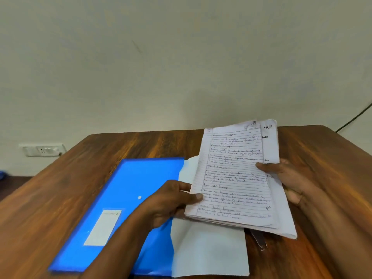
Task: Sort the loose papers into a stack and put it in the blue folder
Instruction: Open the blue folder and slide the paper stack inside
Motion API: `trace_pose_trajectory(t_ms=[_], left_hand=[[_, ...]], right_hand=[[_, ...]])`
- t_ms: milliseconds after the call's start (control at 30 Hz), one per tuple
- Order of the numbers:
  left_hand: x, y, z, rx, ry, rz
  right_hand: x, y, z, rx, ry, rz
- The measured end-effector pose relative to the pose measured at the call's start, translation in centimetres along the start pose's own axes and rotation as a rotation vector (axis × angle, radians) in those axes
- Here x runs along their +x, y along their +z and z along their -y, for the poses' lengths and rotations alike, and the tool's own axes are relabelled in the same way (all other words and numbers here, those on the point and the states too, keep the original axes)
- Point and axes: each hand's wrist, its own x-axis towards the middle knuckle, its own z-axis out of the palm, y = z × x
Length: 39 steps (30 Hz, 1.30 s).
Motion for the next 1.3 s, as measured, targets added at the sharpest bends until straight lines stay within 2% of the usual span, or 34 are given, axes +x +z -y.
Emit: trace_pose_trajectory(t_ms=[100,267,400,500,567,633,733,800,1167,1300], left_hand=[[-1.0,-0.4,0.0,-0.029,-0.005,0.052],[-2.0,-0.4,0.6,-0.04,0.042,-0.082],[-3.2,0.2,1.7,-0.081,0.038,-0.172],[-4.1,0.6,2.1,-0.038,0.014,-0.178],[-4.7,0.5,2.1,0.054,-0.001,-0.194],[-4.7,0.0,2.3,0.22,0.031,-0.335],[-3.9,-1.4,3.1,0.812,0.137,-0.699],[-3.5,-2.1,3.6,1.093,0.132,-0.799],[-2.3,-1.7,2.2,1.452,0.096,-0.905],[-2.3,-0.6,2.0,1.482,0.073,-0.908]], right_hand=[[0.0,0.2,-0.2,0.022,0.006,-0.007],[-0.5,0.9,-0.1,-0.002,-0.001,0.064],[-1.0,1.6,0.0,-0.027,0.096,0.136],[-1.0,2.1,-0.1,-0.042,0.157,0.145],[-1.0,2.2,-0.1,-0.048,0.171,0.149],[-1.0,2.2,0.1,-0.049,0.192,0.155],[-1.0,1.9,0.3,-0.061,0.223,0.167],[-0.8,1.8,0.3,-0.074,0.242,0.174],[-0.5,1.9,-0.1,-0.119,0.262,0.187],[-0.5,1.9,-0.2,-0.126,0.259,0.174]])
